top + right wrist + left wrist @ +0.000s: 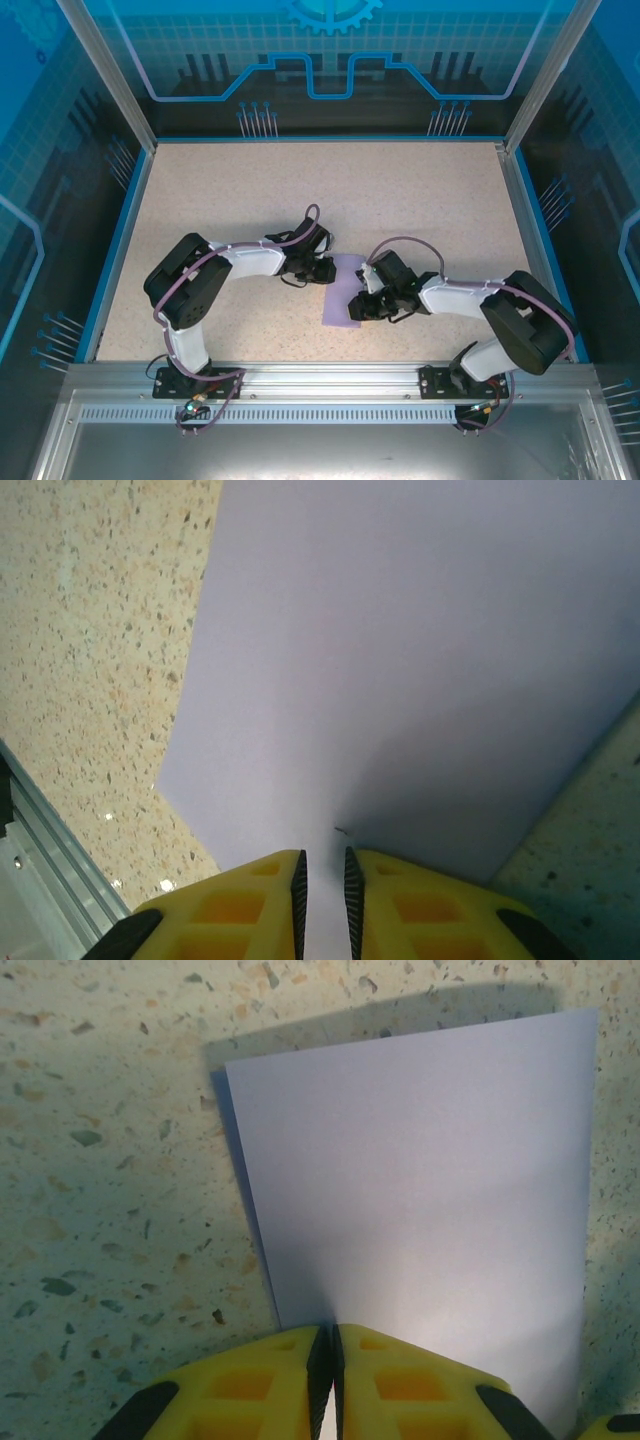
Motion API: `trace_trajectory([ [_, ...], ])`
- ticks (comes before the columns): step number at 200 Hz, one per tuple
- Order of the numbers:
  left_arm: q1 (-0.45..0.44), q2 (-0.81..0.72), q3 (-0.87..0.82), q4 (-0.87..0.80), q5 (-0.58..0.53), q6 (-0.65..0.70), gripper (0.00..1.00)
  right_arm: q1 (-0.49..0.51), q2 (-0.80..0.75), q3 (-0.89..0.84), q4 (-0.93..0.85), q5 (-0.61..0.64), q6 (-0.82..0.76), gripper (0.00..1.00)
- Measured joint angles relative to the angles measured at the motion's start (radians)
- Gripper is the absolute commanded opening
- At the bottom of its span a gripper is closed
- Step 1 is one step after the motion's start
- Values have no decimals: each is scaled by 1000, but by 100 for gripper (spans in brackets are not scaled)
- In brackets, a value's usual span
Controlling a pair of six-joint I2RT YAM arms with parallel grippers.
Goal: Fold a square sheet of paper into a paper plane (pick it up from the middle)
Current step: Fold the square sheet of paper in half at the center of the table.
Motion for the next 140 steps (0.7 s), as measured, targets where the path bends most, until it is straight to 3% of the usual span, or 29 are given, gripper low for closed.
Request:
trace_trajectory([
  [89,12,3,0,2,12,4,16,91,-140,-66,-115,45,16,20],
  [140,19,3,0,4,12,15,16,83,-194,-37,-177,43,42,20],
])
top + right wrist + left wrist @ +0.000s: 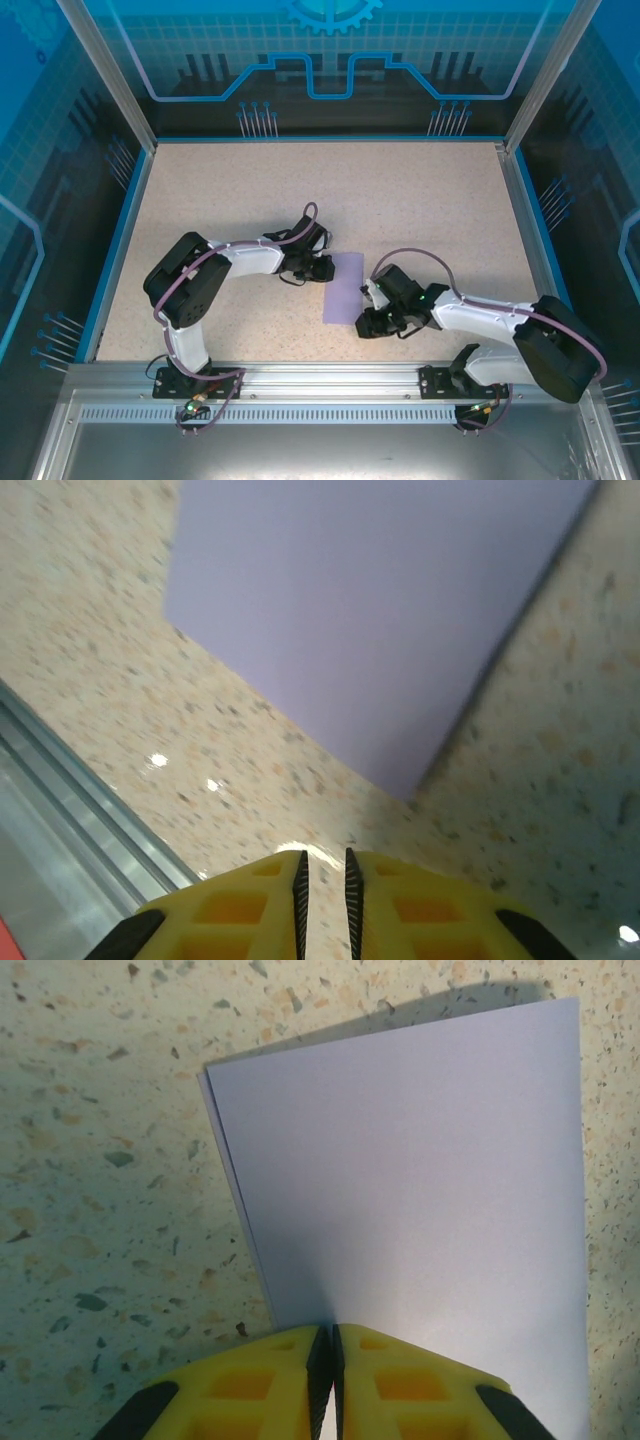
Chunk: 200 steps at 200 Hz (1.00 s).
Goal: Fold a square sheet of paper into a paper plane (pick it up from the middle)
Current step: Fold the square sheet of paper in half at the center of the table.
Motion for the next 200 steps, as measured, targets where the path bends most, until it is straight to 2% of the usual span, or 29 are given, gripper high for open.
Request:
trace_trajectory([
  [30,0,0,0,0,0,6,16,-47,6,55,61,-2,11,20],
  [56,0,0,0,0,0,7,16,-85,87,95,117,-3,7,20],
  [108,0,0,0,0,0,11,16,-91,209,86,138,-7,-21,20],
  [165,1,0,11,-16,2,23,16,-94,149,3,182,-3,-35,20],
  [200,13,0,24,-43,2,35,17,-99,69,-7,68,12,-47,21],
])
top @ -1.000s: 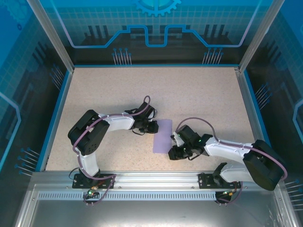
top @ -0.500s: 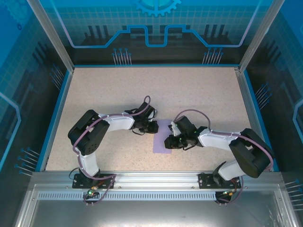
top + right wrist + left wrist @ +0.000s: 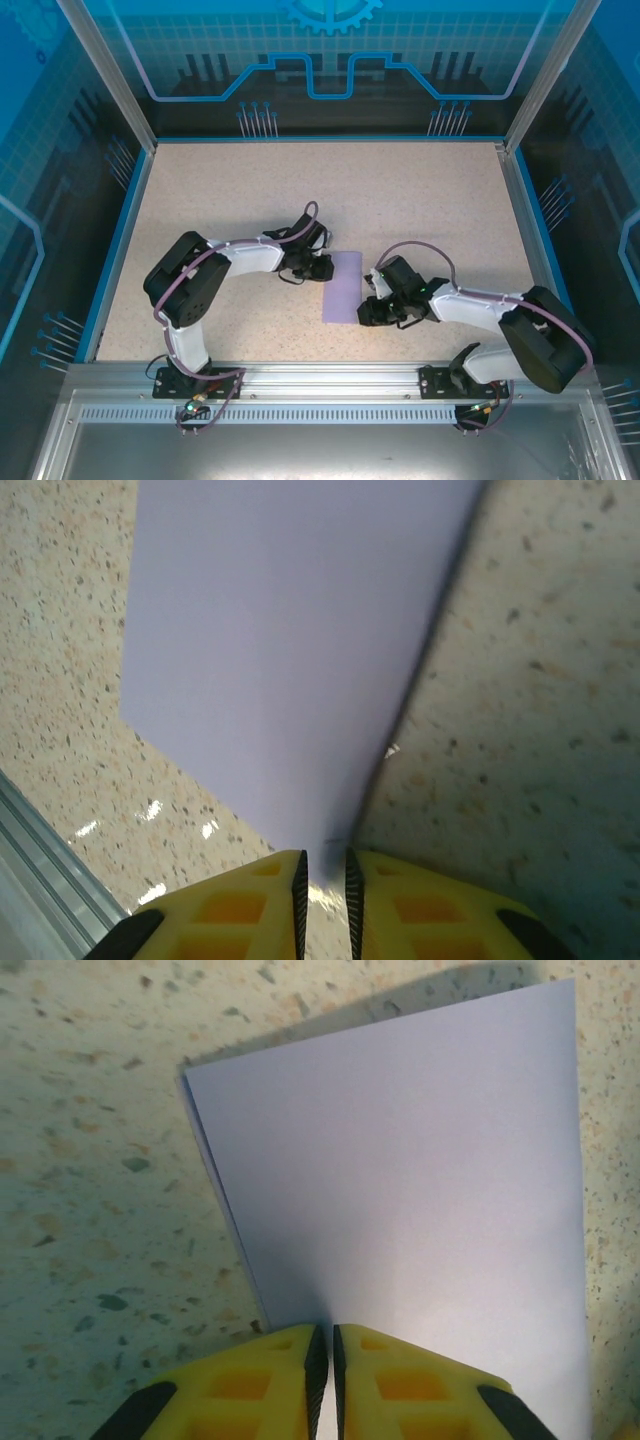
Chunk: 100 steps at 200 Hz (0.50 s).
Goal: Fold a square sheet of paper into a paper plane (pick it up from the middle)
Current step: Fold the square sheet of paper in half at the center of the table.
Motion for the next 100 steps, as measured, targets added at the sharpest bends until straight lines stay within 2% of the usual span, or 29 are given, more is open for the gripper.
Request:
trace_trajectory([
  [53,16,0,45,-87,-14,8,22,-94,-18,118,-50,-10,-31,26],
  [100,19,0,135,-159,-14,33,27,-157,134,196,-8,-31,-78,27],
])
